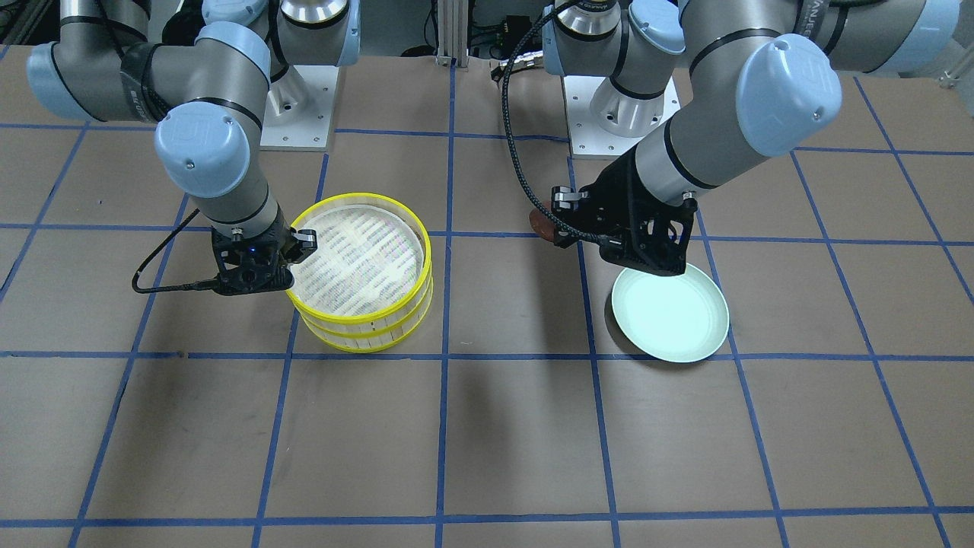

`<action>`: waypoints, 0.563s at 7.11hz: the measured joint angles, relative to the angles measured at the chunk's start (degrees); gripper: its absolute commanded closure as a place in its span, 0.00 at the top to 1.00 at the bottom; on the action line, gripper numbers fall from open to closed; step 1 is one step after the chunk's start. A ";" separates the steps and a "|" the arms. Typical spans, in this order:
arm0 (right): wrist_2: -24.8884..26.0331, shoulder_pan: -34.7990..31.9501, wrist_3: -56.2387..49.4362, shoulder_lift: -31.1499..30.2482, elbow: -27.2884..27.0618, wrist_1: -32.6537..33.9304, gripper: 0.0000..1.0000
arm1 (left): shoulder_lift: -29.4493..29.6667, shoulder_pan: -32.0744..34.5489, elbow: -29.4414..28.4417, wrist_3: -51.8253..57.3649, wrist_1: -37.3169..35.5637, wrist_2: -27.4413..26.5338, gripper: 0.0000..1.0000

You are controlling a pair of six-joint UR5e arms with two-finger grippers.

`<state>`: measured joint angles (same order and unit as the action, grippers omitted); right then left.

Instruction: Stack buns with steamer

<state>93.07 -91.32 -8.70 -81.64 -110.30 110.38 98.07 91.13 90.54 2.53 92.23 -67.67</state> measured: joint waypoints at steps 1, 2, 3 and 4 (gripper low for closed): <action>-0.04 0.00 -0.59 0.14 0.00 0.24 0.00 | 0.06 2.22 0.19 -3.81 -1.12 2.21 0.00; -0.07 0.00 -0.79 0.31 0.00 0.32 0.00 | 0.50 4.81 0.62 -8.16 -3.72 4.66 0.00; -0.07 0.00 -0.85 0.44 0.00 0.35 0.00 | 1.25 6.86 1.55 -11.63 -6.96 7.37 0.00; -0.08 0.00 -0.89 0.52 -0.01 0.36 0.00 | 1.79 8.29 3.34 -13.44 -10.42 9.66 0.00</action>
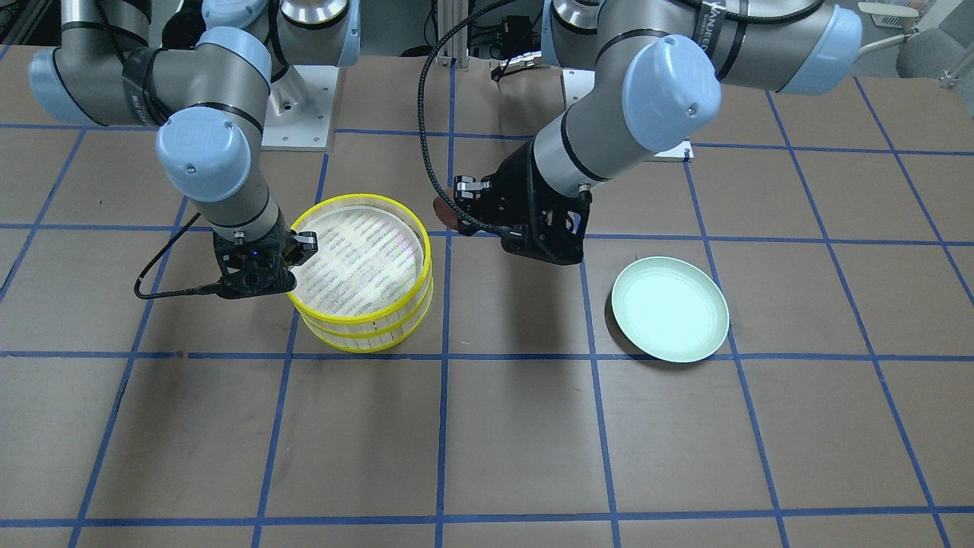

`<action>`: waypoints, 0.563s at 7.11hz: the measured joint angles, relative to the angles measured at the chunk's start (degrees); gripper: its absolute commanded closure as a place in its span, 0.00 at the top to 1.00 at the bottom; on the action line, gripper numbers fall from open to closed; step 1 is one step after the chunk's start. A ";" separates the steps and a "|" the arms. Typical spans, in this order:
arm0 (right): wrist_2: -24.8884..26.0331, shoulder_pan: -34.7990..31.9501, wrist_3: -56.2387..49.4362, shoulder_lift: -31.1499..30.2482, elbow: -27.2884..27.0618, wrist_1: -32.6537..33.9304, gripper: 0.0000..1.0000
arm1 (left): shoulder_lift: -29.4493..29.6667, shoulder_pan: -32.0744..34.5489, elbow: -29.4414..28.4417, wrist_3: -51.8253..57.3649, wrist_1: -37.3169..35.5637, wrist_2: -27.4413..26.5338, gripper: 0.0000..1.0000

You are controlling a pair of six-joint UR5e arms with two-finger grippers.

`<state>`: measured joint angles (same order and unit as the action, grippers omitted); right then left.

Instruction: Stack buns with steamer

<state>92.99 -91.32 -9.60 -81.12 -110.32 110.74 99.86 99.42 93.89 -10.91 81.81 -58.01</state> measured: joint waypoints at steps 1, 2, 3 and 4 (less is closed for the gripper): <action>-0.02 0.00 -0.11 0.04 -0.04 0.00 0.00 | 0.46 1.29 2.16 -1.55 -3.87 1.49 0.00; -0.06 0.00 -0.22 0.07 -0.06 -0.01 0.00 | 1.33 2.41 3.74 -3.92 -7.52 2.97 0.00; -0.08 0.00 -0.24 0.08 -0.09 -0.05 0.00 | 2.59 3.32 4.47 -5.91 -9.94 4.27 0.00; -0.01 0.00 -0.24 0.14 -0.12 -0.17 0.06 | 4.01 4.56 4.76 -7.45 -11.64 4.89 0.15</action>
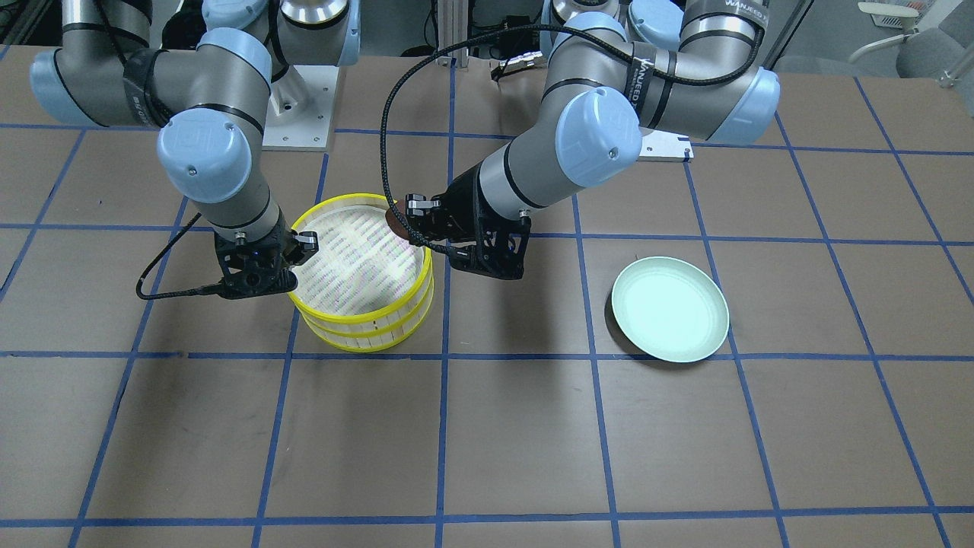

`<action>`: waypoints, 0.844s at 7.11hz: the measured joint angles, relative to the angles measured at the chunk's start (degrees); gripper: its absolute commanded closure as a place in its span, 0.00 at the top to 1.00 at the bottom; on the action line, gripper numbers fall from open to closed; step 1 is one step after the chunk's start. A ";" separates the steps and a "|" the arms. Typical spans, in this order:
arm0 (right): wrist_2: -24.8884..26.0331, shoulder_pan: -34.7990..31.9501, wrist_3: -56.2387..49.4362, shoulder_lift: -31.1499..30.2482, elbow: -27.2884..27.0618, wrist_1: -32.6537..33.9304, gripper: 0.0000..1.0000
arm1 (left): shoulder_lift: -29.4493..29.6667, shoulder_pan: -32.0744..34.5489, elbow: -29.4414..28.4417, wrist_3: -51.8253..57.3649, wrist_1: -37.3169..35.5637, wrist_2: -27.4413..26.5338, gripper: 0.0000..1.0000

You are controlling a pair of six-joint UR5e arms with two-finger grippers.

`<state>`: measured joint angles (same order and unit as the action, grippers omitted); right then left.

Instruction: Stack buns with steamer

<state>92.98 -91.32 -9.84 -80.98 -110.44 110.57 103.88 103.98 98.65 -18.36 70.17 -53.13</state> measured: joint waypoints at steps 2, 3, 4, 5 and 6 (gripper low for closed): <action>0.31 0.00 0.63 0.17 -0.03 -0.55 0.99 | 1.91 1.97 0.06 -4.39 -1.58 0.25 0.85; 0.32 0.00 1.22 0.39 -0.06 -0.67 1.00 | 2.17 2.29 0.01 -6.07 -1.83 0.24 0.94; 0.30 0.00 1.83 0.55 -0.05 -0.94 1.00 | 2.23 2.40 -0.18 -7.40 -1.96 0.23 0.99; 0.18 0.00 2.14 0.60 -0.01 -1.64 1.00 | 1.96 2.33 -0.48 -8.21 -2.20 0.06 0.99; -0.02 0.00 2.33 0.61 0.11 -2.35 1.00 | 1.11 1.78 -0.99 -8.34 -2.38 -0.83 0.99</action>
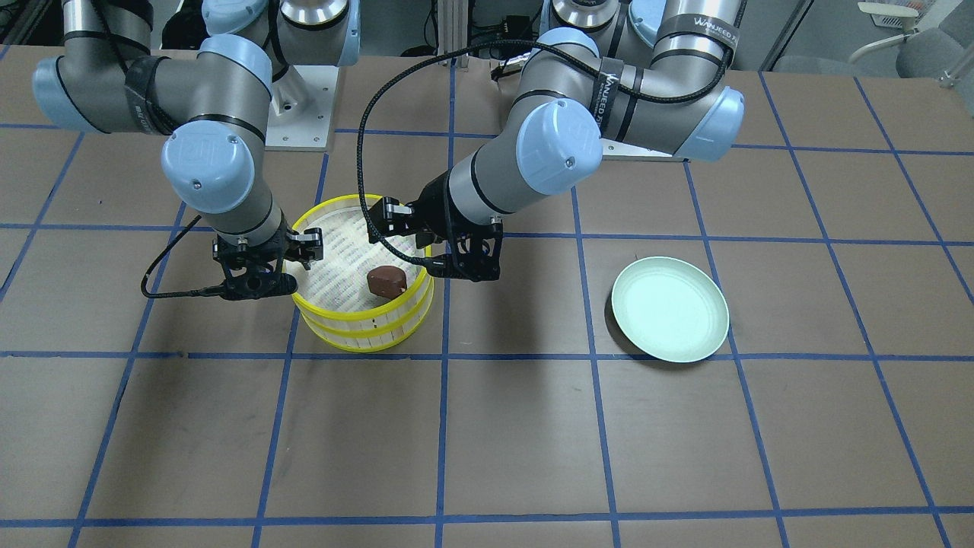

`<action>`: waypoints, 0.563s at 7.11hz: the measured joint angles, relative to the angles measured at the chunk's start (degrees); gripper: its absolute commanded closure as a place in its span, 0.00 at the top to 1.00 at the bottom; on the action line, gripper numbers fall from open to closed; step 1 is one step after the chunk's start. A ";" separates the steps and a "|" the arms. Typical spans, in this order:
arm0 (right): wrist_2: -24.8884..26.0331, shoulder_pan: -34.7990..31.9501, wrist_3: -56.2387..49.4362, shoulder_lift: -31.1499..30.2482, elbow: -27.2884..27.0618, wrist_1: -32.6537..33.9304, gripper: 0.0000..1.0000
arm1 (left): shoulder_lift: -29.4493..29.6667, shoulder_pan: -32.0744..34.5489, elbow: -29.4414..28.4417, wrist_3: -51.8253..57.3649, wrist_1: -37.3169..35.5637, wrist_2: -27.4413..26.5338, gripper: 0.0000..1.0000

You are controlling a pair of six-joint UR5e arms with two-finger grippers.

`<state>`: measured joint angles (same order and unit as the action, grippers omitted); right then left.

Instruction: Stack buns with steamer

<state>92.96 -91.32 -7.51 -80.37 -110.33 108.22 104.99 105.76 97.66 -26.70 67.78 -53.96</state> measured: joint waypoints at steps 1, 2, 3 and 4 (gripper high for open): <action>-0.19 0.00 0.58 -0.14 0.60 -0.28 1.00 | -1.09 -1.02 -1.07 0.32 0.30 -3.23 0.99; -0.28 0.00 1.45 -0.52 2.76 -0.65 1.00 | -2.05 -2.04 -2.60 1.34 1.40 -7.35 1.00; -0.39 0.00 2.04 -1.07 6.42 -2.53 1.00 | -3.12 -3.11 -4.30 3.55 3.84 -12.01 1.00; -0.58 -0.01 3.55 -2.00 10.47 -5.18 1.00 | -4.52 -4.18 -6.07 6.99 7.77 -18.31 1.00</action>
<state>92.38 -91.33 -3.96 -82.38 -99.85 103.03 100.47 101.59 91.59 -19.72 75.56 -72.27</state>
